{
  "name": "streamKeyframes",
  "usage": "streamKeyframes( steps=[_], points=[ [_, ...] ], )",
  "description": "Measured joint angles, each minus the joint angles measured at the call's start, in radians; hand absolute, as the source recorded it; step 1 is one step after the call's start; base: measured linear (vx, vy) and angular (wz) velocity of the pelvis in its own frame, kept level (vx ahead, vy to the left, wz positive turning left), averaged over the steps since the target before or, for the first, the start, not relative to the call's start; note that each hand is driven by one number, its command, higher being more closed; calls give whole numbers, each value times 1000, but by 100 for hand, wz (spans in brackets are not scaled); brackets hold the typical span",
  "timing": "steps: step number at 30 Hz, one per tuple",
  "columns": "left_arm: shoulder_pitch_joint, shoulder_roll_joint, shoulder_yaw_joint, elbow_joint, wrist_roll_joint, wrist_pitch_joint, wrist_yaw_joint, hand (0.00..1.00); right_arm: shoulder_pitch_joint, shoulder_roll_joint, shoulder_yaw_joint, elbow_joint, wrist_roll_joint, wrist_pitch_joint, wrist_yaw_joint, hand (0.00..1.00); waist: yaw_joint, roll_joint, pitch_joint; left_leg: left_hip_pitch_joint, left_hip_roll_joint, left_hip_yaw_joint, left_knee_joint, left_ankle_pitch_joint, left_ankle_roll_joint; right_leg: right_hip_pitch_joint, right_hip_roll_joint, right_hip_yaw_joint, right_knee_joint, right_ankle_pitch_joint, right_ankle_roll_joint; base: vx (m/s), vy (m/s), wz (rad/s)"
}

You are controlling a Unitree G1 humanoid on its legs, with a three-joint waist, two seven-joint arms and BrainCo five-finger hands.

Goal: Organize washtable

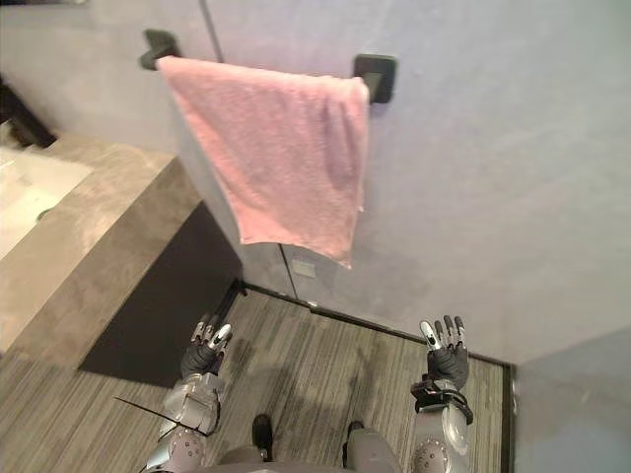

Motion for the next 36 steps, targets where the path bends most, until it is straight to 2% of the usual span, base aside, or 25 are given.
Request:
streamKeyframes(
  steps=[3,4,5,6,7,8,10,12,13,14,15,16,17,19,20,22,23,24,29,30,31,32,33,35,36],
  points=[
    [43,-15,25,-38,-46,-1,17,0,-2,2,20,0,0,-1,-1,0,12,-3,20,-31,4,-46,50,23,10,32,6,-95,13,-19,-41,-101,-118,92],
    [61,-22,32,-47,-62,-3,19,0,-5,1,20,0,0,-2,-2,0,16,-6,25,-33,2,-35,43,52,36,48,1,-133,15,-27,-61,-175,-153,138],
    [76,-20,40,-60,-64,-7,19,0,-2,11,15,-2,0,-7,-6,0,17,-23,35,-35,6,22,19,71,84,49,-25,-201,1,-24,-107,-258,-142,151],
    [87,-20,38,-68,-64,-7,20,0,-6,21,8,-3,6,-14,-7,0,15,-25,46,-81,37,145,177,-28,125,56,-38,-264,-6,-14,-122,-222,-106,137],
    [88,-19,38,-68,-64,-7,20,0,-5,22,8,-3,8,-17,-8,0,15,-29,51,-95,43,189,260,-74,164,61,-51,-291,-8,-12,-124,-270,-135,144],
    [96,-17,38,-69,-64,-7,19,0,4,22,13,-6,12,-18,-7,0,6,-54,64,-98,57,282,410,-139,195,77,-78,-343,-20,-8,-130,-155,-98,118],
    [116,-15,39,-72,-64,-7,18,0,18,22,14,-32,16,-18,-2,0,-3,-58,64,-50,80,357,493,-205,193,96,-104,-404,-50,5,-137,-176,-62,121],
    [115,-8,37,-71,-63,-7,18,0,27,22,2,-37,16,-22,1,0,-9,-61,59,32,132,437,566,-260,221,101,-133,-472,-72,23,-143,-131,31,114],
    [101,-2,35,-65,-62,-7,19,0,41,22,-11,-36,16,-21,1,0,-18,-55,52,84,170,478,600,-268,233,113,-155,-525,-83,33,-132,-96,90,167],
    [78,3,28,-56,-62,-8,19,0,56,25,-30,-35,16,-21,1,0,-50,-49,31,130,209,519,596,-267,234,112,-194,-599,-82,39,-122,-58,100,178],
    [65,3,25,-46,-62,-9,19,0,66,25,-42,-35,16,-21,1,0,-67,-43,19,149,228,532,580,-258,232,110,-212,-633,-80,41,-118,-67,160,199],
    [38,2,16,-25,-62,-8,19,0,78,25,-66,-32,16,-21,1,0,-89,-29,2,184,255,554,522,-192,228,102,-241,-681,-71,42,-106,-106,273,187],
    [8,9,-2,-16,-63,-9,23,0,78,16,-92,-13,17,-21,-1,0,-99,-19,-12,183,226,552,429,-136,206,70,-261,-678,-46,34,-86,-126,269,168],
    [0,42,-15,-16,-62,-9,26,0,89,32,-106,27,17,-15,0,0,-122,-34,-32,182,170,514,316,-142,202,64,-256,-613,-102,72,-91,-143,240,147],
    [3,44,-13,-16,-61,-11,29,0,95,48,-114,40,17,-16,-1,0,-123,-17,-48,207,149,496,214,-158,133,80,-258,-651,-130,121,-55,-70,258,127],
    [-1,46,-13,-16,-61,-15,40,0,87,52,-114,50,18,-15,-3,0,-117,3,-53,212,136,499,124,-170,27,80,-261,-687,-127,131,-40,21,304,84],
    [-3,55,-18,-17,-60,-15,40,0,76,54,-98,47,17,-15,-1,0,-119,6,-56,232,105,504,33,-166,-20,80,-274,-711,-136,153,-16,19,312,75],
    [-2,56,-19,-17,-58,-15,40,0,71,54,-92,48,17,-15,-1,0,-116,7,-56,239,94,505,-2,-162,-34,80,-278,-712,-142,166,-12,-8,339,68],
    [19,99,-2,-26,32,-12,58,0,55,53,-34,46,20,-11,-3,0,-112,-7,-55,245,14,522,-57,-159,-36,113,-294,-644,-287,371,-9,-57,260,14],
    [26,107,4,-51,75,-15,69,0,56,53,-3,40,33,-5,-3,0,-111,-5,-47,240,2,529,-57,-160,-31,100,-296,-547,-288,429,-28,-89,180,-8],
    [26,112,4,-59,96,-16,70,0,58,53,8,35,35,-1,-3,0,-111,-4,-45,244,0,527,-56,-162,-20,86,-294,-486,-268,434,-34,-46,163,-2],
    [24,120,7,-76,122,-23,78,0,69,48,28,35,34,10,-1,0,-113,9,-34,247,9,518,-56,-171,4,49,-258,-332,-222,367,8,35,19,18],
    [13,117,19,-78,138,-36,87,0,77,49,46,33,33,18,-1,0,-114,4,-32,244,20,506,-56,-173,8,47,-194,-220,-212,255,45,56,-30,23],
    [2,98,30,-78,140,-40,89,0,82,49,51,23,30,20,0,0,-116,-7,-27,244,29,491,-52,-181,20,77,-95,-169,-273,192,23,35,-117,35],
    [1,91,30,-80,143,-41,89,0,82,50,51,20,25,20,1,0,-116,-18,-24,244,26,482,-47,-182,19,104,-69,-153,-315,200,18,74,-229,32]
  ],
)
